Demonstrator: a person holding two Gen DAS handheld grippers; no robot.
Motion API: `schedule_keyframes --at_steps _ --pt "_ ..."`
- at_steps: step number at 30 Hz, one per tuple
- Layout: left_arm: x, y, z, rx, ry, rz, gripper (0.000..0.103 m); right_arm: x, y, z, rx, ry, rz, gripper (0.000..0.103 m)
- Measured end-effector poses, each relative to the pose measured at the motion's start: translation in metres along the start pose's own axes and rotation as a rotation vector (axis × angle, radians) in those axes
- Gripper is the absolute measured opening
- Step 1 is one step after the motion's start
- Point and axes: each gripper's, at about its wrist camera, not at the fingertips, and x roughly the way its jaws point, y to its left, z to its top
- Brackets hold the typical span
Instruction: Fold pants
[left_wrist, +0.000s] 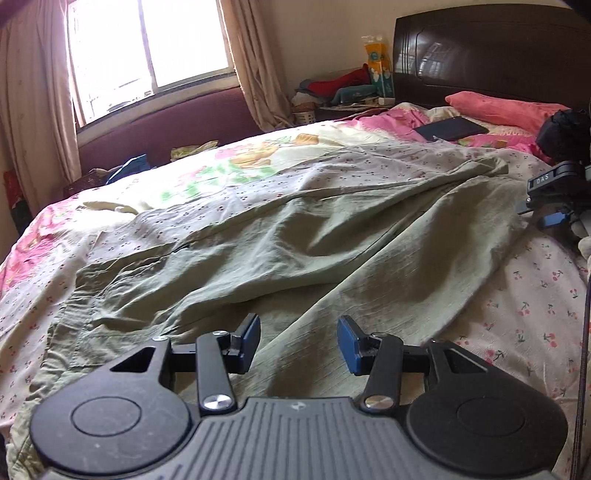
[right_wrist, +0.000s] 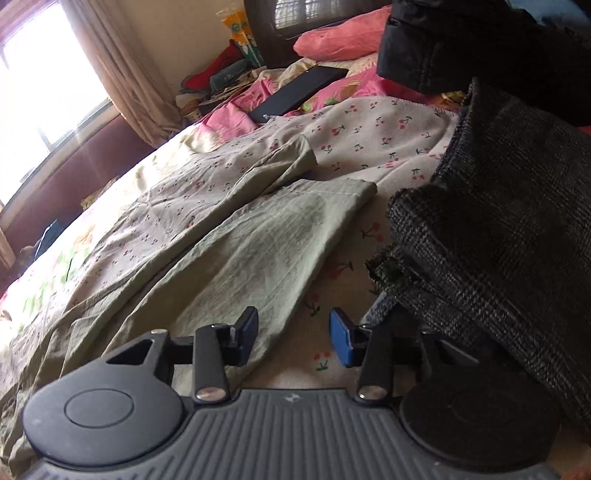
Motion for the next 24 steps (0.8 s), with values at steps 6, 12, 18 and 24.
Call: schedule_keyframes --at_steps 6,12,18,24 --pt "0.026 -0.034 0.009 0.051 0.020 -0.065 0.060 0.025 -0.004 0.023 0.053 -0.064 0.032 0.034" --pt "0.017 -0.042 0.012 0.087 0.017 -0.073 0.060 -0.005 -0.010 0.041 0.059 -0.092 0.089 0.002" --pt "0.009 -0.046 0.013 0.077 0.014 -0.096 0.066 -0.072 -0.022 0.050 -0.054 -0.159 0.050 0.003" --pt "0.012 -0.042 -0.003 0.122 0.103 -0.092 0.067 -0.068 -0.035 0.041 -0.129 -0.084 -0.152 0.008"
